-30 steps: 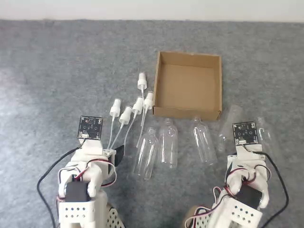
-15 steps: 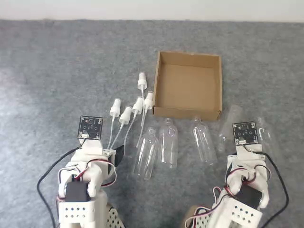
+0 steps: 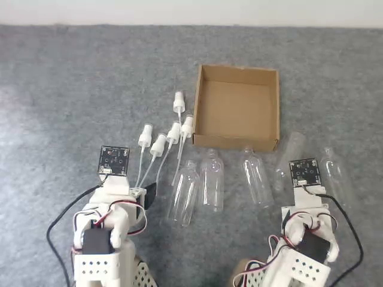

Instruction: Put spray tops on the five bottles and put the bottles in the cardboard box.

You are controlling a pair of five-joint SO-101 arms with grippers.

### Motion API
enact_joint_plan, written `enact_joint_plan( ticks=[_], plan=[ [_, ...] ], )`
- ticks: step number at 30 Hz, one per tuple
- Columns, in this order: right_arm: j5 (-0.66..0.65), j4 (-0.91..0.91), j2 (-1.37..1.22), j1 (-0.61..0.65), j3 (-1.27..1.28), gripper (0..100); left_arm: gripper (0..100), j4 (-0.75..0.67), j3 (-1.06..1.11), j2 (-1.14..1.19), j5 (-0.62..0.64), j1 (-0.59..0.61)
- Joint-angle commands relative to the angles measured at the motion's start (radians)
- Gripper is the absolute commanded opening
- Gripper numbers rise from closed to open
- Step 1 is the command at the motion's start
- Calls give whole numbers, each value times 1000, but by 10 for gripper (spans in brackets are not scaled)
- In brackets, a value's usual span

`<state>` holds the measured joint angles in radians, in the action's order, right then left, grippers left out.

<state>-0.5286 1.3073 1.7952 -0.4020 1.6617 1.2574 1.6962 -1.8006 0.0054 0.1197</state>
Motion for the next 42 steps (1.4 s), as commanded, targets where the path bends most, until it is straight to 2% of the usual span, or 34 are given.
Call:
enact_joint_plan(
  ticks=[1,14,22,29,31,33,36,39,42],
  plan=[
    [-5,8,1,2,23,72,270,5,-12,-18,12,-3],
    [-11,7,2,84,23,74,270,5,-12,-18,12,-2],
    [-9,-334,21,74,-28,74,270,5,-12,-18,12,-6],
    [-5,-367,18,45,-273,95,271,-20,-12,-18,3,-8],
    [-5,-371,-19,41,-325,147,271,-60,-12,-18,-72,6],
    [-6,-389,-111,39,-370,169,271,-98,-12,-18,-226,58],
    [-8,-427,-354,36,-474,136,269,-183,-12,-20,-423,190],
    [-11,-418,-674,33,-652,153,272,-244,-31,-18,-445,258],
    [-38,-360,-1018,-12,-872,217,273,-221,-122,-17,-448,302]
  ],
)
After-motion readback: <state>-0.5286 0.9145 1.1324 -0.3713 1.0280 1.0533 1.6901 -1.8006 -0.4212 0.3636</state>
